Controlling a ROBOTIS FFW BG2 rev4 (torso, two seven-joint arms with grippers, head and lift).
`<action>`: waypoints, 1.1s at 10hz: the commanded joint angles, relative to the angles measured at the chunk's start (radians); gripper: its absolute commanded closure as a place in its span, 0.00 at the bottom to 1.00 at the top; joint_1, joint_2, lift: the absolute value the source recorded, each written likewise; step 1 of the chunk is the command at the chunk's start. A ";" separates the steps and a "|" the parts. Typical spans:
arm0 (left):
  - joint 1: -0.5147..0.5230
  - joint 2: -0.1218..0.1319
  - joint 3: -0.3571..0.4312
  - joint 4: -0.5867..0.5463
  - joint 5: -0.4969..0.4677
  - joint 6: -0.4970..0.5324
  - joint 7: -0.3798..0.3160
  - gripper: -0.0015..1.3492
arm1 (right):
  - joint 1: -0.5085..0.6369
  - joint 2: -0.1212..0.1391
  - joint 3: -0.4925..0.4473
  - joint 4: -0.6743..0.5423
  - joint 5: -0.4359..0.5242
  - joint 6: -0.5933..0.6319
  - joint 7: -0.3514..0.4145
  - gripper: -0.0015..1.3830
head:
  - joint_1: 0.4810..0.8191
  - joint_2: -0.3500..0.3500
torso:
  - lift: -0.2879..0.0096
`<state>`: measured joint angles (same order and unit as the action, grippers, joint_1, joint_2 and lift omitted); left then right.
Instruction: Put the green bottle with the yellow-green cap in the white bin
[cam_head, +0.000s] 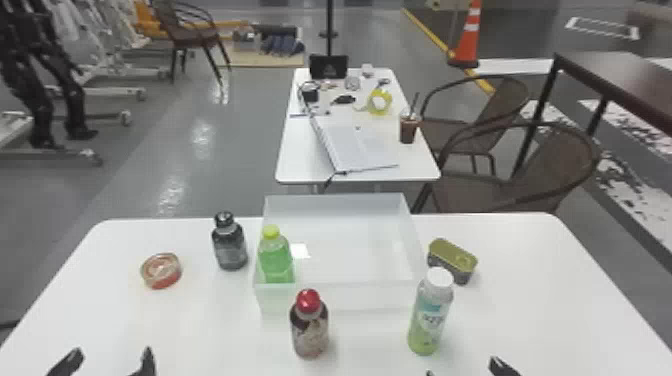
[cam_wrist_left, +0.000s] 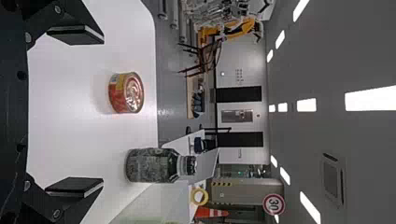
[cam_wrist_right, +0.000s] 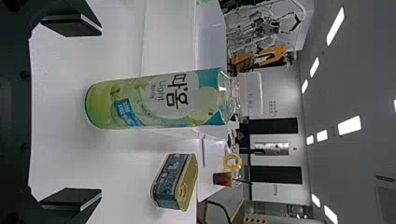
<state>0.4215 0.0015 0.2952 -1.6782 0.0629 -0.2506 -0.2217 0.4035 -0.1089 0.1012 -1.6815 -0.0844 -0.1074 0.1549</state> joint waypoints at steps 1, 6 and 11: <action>0.033 -0.004 -0.016 0.008 0.018 -0.016 0.019 0.16 | 0.003 0.000 0.000 -0.001 0.000 0.000 0.000 0.06 | 0.20 0.50 | 0.63; 0.026 -0.004 -0.047 0.026 0.049 -0.013 0.024 0.16 | 0.012 -0.003 -0.002 -0.020 0.011 0.000 0.000 0.06 | 0.20 0.50 | 0.63; 0.031 -0.004 -0.048 0.026 0.057 -0.006 0.028 0.16 | 0.018 -0.003 -0.002 -0.023 0.009 0.000 0.000 0.06 | 0.20 0.50 | 0.63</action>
<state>0.4525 0.0015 0.2480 -1.6520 0.1196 -0.2571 -0.1932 0.4209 -0.1120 0.0997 -1.7056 -0.0739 -0.1074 0.1549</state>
